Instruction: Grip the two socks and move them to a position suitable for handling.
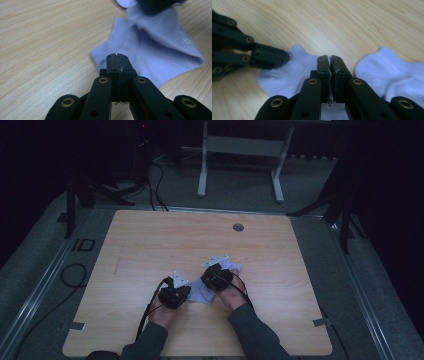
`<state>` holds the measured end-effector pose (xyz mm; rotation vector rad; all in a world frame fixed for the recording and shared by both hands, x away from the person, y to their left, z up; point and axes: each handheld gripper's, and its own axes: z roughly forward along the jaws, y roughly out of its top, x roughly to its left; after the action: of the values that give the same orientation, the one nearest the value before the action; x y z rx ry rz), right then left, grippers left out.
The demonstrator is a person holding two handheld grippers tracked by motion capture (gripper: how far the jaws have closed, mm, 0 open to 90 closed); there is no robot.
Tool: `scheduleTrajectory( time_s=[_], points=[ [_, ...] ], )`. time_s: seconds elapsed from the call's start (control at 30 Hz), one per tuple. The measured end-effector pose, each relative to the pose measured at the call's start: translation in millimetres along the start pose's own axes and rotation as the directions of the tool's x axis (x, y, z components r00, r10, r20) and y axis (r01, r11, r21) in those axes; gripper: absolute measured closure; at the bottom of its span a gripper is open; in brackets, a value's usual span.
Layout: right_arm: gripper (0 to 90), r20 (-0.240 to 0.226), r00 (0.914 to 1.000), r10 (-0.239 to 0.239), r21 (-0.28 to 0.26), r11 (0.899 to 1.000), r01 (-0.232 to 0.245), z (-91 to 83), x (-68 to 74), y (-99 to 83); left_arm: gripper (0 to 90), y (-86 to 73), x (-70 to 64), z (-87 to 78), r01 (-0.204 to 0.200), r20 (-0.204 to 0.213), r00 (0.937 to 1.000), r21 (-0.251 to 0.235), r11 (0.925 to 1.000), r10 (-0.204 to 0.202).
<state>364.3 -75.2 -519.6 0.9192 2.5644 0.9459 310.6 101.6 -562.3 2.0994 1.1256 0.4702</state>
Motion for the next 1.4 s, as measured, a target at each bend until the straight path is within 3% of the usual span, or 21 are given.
scheduleTrajectory(
  time_s=[0.37,0.93,1.3,1.4],
  points=[
    [85.8,-0.021,0.9998,0.007,-0.038,0.999,-0.008,-32.8,-6.6,-28.1,89.1,-0.2,0.8,-0.2,0.009,0.006,0.9999,0.002,1.0000,-0.009],
    [84.7,0.001,0.9968,0.080,-0.023,0.997,-0.080,-55.7,-22.6,-92.5,89.1,-0.3,2.0,-0.3,0.016,0.012,0.9998,0.002,0.9999,-0.016],
    [82.6,0.023,0.9944,0.103,-0.003,0.995,-0.103,-69.8,-26.1,-114.8,89.0,-0.4,2.7,-0.5,0.022,0.014,0.9997,0.003,0.9998,-0.022],
    [81.7,0.044,0.9912,0.125,-0.033,0.992,-0.124,-82.2,-28.7,-119.5,89.0,-0.5,2.6,-0.5,0.023,0.013,0.9996,0.003,0.9997,-0.023]
  ],
)
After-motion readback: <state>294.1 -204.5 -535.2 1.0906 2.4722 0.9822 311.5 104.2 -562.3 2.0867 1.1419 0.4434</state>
